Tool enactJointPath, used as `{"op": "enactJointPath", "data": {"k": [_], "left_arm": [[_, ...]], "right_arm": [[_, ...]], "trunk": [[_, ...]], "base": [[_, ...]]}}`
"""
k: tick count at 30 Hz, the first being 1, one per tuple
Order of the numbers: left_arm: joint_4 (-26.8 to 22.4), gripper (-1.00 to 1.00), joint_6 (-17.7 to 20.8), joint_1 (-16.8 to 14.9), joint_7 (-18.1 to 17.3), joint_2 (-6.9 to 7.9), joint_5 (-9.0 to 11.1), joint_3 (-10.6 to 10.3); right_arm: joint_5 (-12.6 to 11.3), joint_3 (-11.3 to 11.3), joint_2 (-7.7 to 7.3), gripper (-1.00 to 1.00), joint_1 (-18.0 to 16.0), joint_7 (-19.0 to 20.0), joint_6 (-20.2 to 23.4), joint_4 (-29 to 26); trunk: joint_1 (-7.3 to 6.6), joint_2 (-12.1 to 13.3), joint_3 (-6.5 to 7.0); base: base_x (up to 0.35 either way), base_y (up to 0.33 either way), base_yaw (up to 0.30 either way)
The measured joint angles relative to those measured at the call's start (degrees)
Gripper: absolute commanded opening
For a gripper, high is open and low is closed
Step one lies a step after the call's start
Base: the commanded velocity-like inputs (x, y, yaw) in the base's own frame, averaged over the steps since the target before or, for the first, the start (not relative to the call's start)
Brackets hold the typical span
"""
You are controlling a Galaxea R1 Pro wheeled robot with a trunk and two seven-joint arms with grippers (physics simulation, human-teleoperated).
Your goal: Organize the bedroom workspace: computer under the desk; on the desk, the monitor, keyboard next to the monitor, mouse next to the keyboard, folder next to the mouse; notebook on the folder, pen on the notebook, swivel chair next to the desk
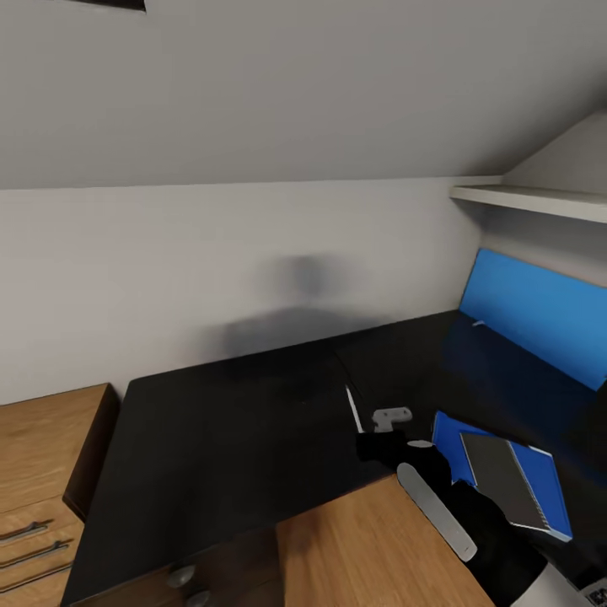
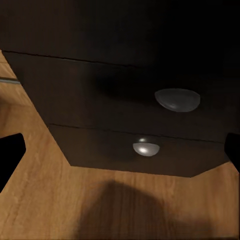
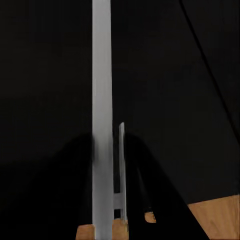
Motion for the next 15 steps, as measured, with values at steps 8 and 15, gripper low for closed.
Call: {"op": "enactJointPath", "data": {"k": [8, 15], "left_arm": [[0.15, 1.00, 0.00, 0.00, 0.00, -0.03, -0.02, 0.01], [0.65, 1.00, 0.00, 0.00, 0.00, -0.10, -0.08, 0.00]], "right_arm": [[-0.52, -3.03, -0.46, -1.00, 0.01, -1.62, -0.14, -1.45], [-0.50, -6.11, -0.50, -1.00, 0.01, -4.24, -0.35, -1.32]], "trunk": [[0.00, 0.00, -0.31], [0.00, 0.00, -0.59]], "base": [[0.000, 0.000, -0.192], [0.000, 0.000, -0.178]]}}
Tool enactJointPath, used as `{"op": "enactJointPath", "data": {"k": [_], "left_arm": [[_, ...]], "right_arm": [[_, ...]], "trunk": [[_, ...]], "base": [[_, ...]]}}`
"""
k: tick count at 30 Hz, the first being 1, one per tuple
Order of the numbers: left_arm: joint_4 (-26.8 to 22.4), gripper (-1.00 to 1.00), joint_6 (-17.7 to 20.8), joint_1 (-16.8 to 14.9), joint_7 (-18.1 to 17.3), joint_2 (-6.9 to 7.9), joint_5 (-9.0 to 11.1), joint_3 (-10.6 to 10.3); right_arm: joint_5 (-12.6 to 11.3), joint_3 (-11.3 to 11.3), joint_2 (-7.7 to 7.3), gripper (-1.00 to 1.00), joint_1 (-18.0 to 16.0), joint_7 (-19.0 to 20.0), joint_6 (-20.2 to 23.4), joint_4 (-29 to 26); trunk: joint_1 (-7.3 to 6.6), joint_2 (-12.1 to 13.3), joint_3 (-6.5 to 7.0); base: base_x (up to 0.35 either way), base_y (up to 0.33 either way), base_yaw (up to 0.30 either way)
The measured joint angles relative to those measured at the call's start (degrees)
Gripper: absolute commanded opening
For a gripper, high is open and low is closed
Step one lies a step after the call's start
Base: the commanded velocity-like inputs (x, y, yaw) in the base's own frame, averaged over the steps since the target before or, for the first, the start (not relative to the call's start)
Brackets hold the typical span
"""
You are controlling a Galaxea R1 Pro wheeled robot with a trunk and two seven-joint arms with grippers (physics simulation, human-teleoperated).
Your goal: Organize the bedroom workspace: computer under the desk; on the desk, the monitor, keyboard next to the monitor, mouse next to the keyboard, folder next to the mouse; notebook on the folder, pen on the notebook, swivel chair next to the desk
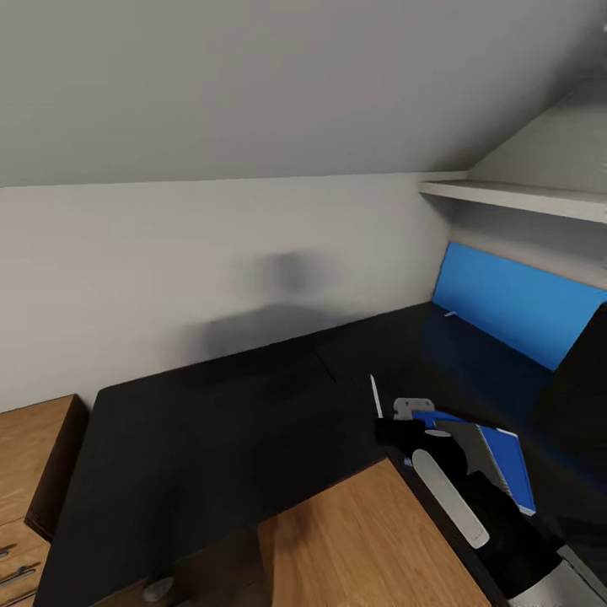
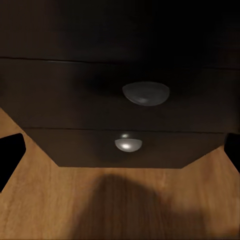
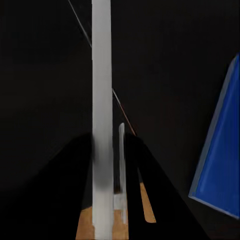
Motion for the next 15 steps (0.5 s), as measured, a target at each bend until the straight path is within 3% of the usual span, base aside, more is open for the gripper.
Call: {"op": "enactJointPath", "data": {"k": [6, 15], "left_arm": [[0.04, 1.00, 0.02, 0.00, -0.02, -0.01, -0.01, -0.01], [0.12, 1.00, 0.03, 0.00, -0.04, 0.00, -0.01, -0.01]], "right_arm": [[-0.03, -0.53, 0.00, -1.00, 0.00, -3.31, -2.51, 0.58], [-0.01, -0.71, 0.01, -1.00, 0.00, -4.34, -3.78, 2.50]], "trunk": [[0.00, 0.00, -0.28], [0.00, 0.00, -0.77]], "base": [[0.000, -0.107, -0.177], [0.000, -0.287, -0.164]]}}
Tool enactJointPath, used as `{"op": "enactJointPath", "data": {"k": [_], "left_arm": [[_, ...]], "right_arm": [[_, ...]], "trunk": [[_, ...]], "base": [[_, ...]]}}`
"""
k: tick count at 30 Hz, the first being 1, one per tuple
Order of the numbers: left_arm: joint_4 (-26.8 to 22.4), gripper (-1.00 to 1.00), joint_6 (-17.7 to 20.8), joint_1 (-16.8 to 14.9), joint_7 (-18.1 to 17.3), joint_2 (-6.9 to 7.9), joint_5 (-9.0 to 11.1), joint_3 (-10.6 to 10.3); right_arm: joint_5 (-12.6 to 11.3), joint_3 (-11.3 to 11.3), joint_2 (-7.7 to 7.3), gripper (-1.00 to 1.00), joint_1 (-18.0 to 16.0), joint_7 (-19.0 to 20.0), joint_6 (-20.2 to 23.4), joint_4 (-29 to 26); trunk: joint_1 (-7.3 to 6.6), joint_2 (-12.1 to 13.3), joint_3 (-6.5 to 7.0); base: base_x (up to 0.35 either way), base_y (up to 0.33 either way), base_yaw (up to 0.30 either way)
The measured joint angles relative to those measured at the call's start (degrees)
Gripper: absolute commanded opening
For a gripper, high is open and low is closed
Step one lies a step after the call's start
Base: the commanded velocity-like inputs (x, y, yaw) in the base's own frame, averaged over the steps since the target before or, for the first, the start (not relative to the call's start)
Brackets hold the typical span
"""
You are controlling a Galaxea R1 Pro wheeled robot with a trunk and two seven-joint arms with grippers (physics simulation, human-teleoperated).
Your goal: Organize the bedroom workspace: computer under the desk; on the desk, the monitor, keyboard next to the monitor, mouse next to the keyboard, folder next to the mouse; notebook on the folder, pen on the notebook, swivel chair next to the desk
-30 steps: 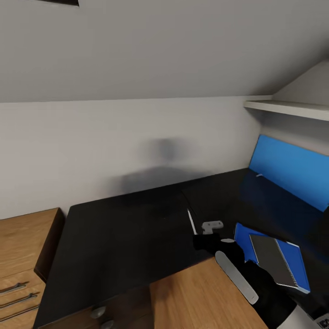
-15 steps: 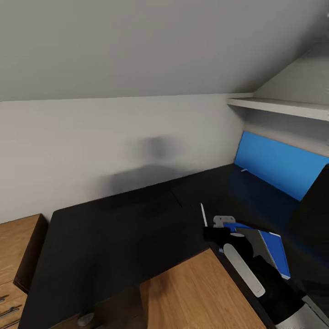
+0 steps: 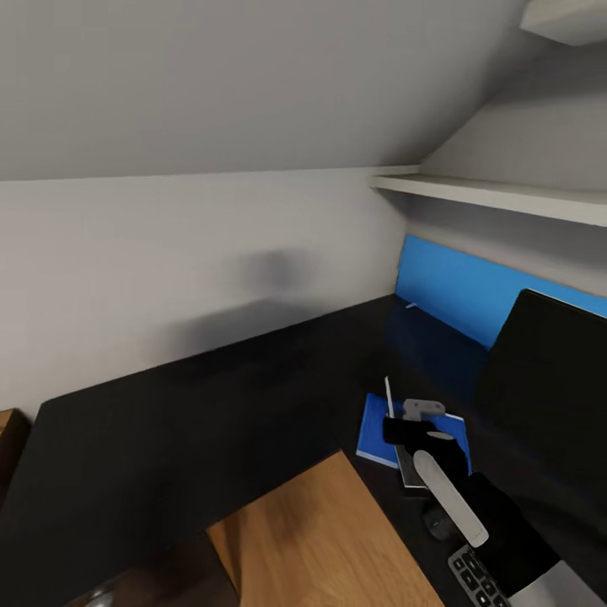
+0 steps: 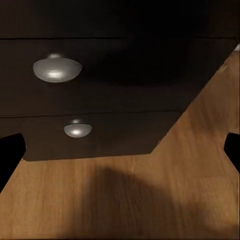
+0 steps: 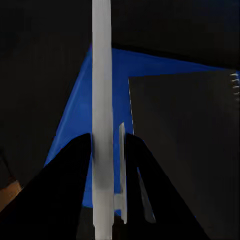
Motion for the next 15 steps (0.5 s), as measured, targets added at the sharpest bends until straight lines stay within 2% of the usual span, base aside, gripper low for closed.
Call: {"op": "enactJointPath", "data": {"k": [3, 7, 15], "left_arm": [[0.01, 1.00, -0.01, 0.00, 0.00, 0.00, 0.00, 0.00], [0.01, 1.00, -0.03, 0.00, -0.01, 0.03, 0.00, 0.01], [0.01, 1.00, -0.03, 0.00, 0.04, 0.09, 0.00, 0.02]], "right_arm": [[0.05, -0.68, 0.00, -1.00, 0.00, -0.13, -0.58, 0.55], [0.10, -2.07, 0.00, -1.00, 0.00, -0.37, -1.19, 1.64], [0.17, -3.09, 0.04, -1.00, -0.01, -0.33, -2.57, 5.80]], "trunk": [[0.00, 0.00, -0.16], [0.00, 0.00, -0.38], [0.00, 0.00, -0.49]], "base": [[0.000, -0.193, -0.155], [0.000, -0.070, -0.120], [0.000, -0.012, -0.024]]}}
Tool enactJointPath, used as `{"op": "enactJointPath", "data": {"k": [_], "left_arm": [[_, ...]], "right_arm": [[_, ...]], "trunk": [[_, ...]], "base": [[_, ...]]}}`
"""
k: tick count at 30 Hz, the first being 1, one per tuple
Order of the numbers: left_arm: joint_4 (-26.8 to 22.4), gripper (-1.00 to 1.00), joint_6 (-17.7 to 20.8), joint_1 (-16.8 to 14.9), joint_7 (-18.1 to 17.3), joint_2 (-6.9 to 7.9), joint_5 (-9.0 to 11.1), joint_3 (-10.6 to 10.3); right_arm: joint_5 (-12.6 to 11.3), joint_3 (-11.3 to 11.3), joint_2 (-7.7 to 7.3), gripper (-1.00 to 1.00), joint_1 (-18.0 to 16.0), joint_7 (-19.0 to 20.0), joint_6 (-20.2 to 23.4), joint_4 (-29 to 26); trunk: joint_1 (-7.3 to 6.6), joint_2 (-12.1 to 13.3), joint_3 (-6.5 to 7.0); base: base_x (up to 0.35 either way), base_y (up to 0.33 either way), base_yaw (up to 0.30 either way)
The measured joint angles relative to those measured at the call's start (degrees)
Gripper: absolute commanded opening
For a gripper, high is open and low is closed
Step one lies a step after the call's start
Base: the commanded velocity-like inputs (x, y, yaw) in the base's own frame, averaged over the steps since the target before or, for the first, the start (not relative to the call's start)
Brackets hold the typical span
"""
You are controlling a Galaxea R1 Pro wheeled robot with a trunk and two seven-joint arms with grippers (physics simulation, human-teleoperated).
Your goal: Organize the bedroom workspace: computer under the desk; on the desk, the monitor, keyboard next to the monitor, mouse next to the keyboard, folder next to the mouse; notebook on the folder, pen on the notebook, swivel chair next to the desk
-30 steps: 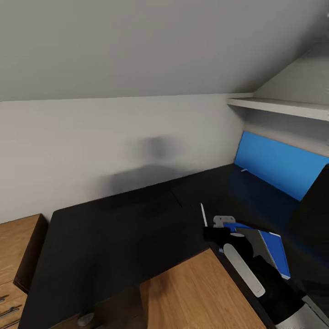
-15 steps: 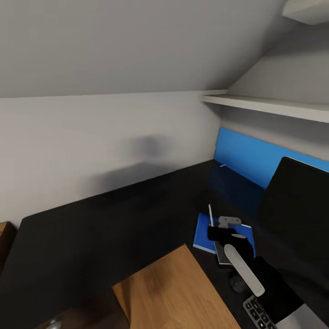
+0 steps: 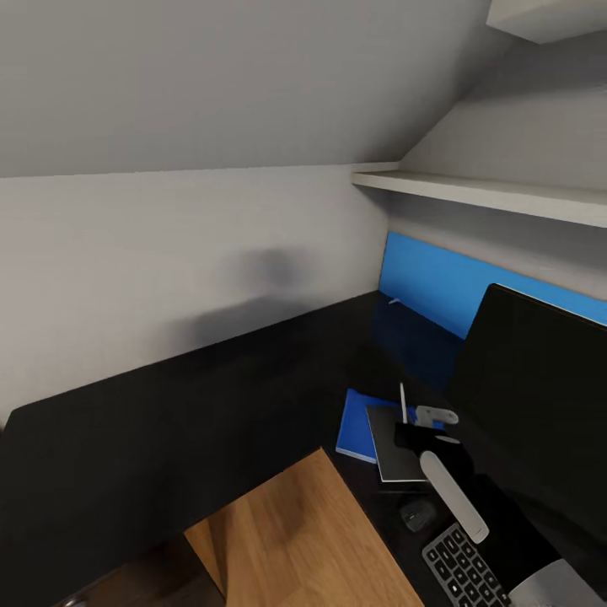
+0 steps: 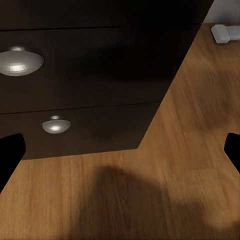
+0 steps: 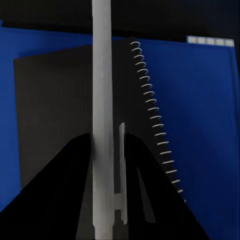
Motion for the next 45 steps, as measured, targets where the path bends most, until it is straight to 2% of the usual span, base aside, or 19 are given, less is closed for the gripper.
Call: {"op": "enactJointPath", "data": {"k": [9, 27, 45], "left_arm": [[0.00, 1.00, 0.00, 0.00, 0.00, 0.00, 0.00, 0.00], [0.00, 1.00, 0.00, 0.00, -0.07, 0.08, 0.00, -0.01], [0.00, 1.00, -0.15, 0.00, -0.01, 0.09, 0.09, 0.09]], "right_arm": [[0.26, 0.10, 0.05, -1.00, 0.00, 0.25, -1.24, 1.74], [0.22, 0.20, 0.14, -1.00, 0.00, 0.31, -1.29, 3.19], [0.12, 0.45, 0.30, -1.00, 0.00, 0.30, -1.68, 5.46]], "trunk": [[0.00, 0.00, -0.01], [-0.01, 0.00, -0.01], [0.00, 0.00, -0.01]], "base": [[0.000, -0.001, -0.001], [0.076, 0.000, 0.000], [0.007, 0.000, 0.000]]}}
